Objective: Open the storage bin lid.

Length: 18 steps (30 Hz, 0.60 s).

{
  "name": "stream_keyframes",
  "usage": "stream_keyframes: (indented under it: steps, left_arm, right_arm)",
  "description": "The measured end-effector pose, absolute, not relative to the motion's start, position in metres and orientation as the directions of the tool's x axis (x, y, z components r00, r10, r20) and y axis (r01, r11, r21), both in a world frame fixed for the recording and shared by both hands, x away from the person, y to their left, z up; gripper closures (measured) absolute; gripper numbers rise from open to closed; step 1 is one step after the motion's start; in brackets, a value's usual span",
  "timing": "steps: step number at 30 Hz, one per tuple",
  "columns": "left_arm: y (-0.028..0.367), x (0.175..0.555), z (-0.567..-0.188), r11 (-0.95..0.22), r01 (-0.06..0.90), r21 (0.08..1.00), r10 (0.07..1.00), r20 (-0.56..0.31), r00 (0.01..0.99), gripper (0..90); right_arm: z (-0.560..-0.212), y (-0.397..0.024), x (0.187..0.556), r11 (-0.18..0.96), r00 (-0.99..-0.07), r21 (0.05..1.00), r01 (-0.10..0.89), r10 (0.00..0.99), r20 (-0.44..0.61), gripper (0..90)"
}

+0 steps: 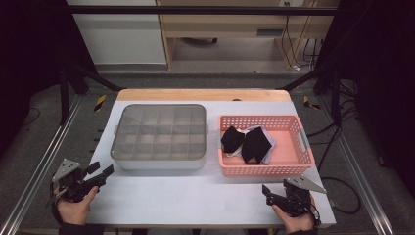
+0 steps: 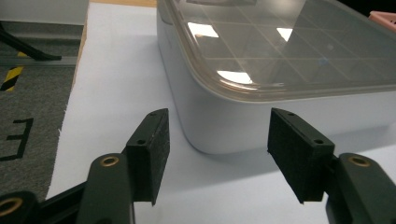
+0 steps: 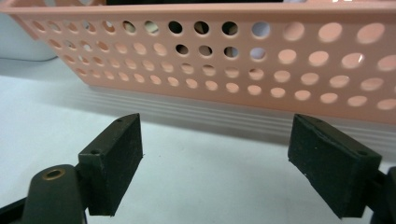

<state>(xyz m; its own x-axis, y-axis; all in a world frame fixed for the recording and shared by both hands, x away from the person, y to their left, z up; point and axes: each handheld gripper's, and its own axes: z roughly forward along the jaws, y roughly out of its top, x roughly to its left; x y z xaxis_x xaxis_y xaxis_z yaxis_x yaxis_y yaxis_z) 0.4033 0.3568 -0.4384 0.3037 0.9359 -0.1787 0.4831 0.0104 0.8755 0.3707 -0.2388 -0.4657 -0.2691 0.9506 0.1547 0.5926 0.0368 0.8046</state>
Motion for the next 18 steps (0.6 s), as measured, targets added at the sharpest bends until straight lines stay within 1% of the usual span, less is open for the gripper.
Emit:
stream_keyframes:
  steps: [5, 8, 12, 18]
  left_arm:
    - [0.353, 0.402, -0.435, 0.014, 0.479, 0.878, 0.932, -0.185, 0.312, 40.0]
    - [0.35, 0.402, -0.433, 0.006, 0.477, 0.879, 0.934, -0.175, 0.312, 40.5]
    - [0.349, 0.401, -0.429, 0.01, 0.466, 0.885, 0.933, -0.176, 0.315, 40.6]
    - [0.349, 0.399, -0.426, 0.021, 0.456, 0.89, 0.929, -0.186, 0.32, 39.6]
  right_arm:
    - [-0.465, -0.238, 0.37, 0.034, -0.278, 0.818, 0.574, 0.948, 0.155, 21.0]
    - [-0.464, -0.235, 0.369, 0.034, -0.291, 0.821, 0.57, 0.943, 0.163, 22.7]
    - [-0.462, -0.227, 0.369, 0.065, -0.316, 0.822, 0.566, 0.938, 0.144, 24.0]
    - [-0.458, -0.215, 0.37, 0.084, -0.36, 0.827, 0.556, 0.921, 0.149, 25.2]
